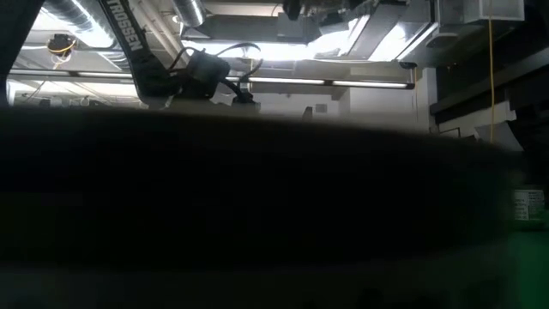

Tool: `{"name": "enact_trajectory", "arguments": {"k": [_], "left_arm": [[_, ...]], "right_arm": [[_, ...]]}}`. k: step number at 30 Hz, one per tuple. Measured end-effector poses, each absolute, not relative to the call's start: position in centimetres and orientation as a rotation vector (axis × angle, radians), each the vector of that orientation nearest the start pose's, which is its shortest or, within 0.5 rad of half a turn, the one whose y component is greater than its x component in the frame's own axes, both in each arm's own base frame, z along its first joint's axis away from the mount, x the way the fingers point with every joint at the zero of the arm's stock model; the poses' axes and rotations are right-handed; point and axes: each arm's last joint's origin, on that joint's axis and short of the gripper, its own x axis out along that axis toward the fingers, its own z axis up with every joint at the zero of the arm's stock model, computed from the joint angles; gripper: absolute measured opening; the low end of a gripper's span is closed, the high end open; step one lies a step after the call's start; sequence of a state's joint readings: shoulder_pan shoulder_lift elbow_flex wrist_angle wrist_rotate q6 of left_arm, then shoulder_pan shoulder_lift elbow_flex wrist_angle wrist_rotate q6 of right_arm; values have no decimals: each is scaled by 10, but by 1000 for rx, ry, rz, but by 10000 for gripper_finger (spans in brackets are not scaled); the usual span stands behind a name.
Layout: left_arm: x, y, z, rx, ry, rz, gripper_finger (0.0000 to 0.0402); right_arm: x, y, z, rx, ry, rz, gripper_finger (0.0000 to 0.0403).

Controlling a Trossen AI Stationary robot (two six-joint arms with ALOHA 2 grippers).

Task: Stack canned seafood by type on shelf
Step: Put the blue pink tuna can on the shelf

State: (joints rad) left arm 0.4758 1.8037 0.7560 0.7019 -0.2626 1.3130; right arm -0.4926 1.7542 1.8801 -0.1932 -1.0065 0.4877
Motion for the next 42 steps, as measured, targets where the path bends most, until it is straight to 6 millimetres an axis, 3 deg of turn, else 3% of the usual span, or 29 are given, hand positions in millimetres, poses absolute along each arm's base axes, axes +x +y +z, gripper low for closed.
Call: {"name": "enact_trajectory", "arguments": {"k": [8,15,28,42], "left_arm": [[323,161,167,1133,740,441,198],[331,161,170,1057,905,378,198],[321,170,164,980,1039,331,201],[321,170,163,910,1021,363,264]], "right_arm": [[354,-154,441,578,244,512,262],[349,-153,420,588,388,465,262],[343,-153,403,494,516,301,262],[343,-153,403,494,516,301,262]]}}
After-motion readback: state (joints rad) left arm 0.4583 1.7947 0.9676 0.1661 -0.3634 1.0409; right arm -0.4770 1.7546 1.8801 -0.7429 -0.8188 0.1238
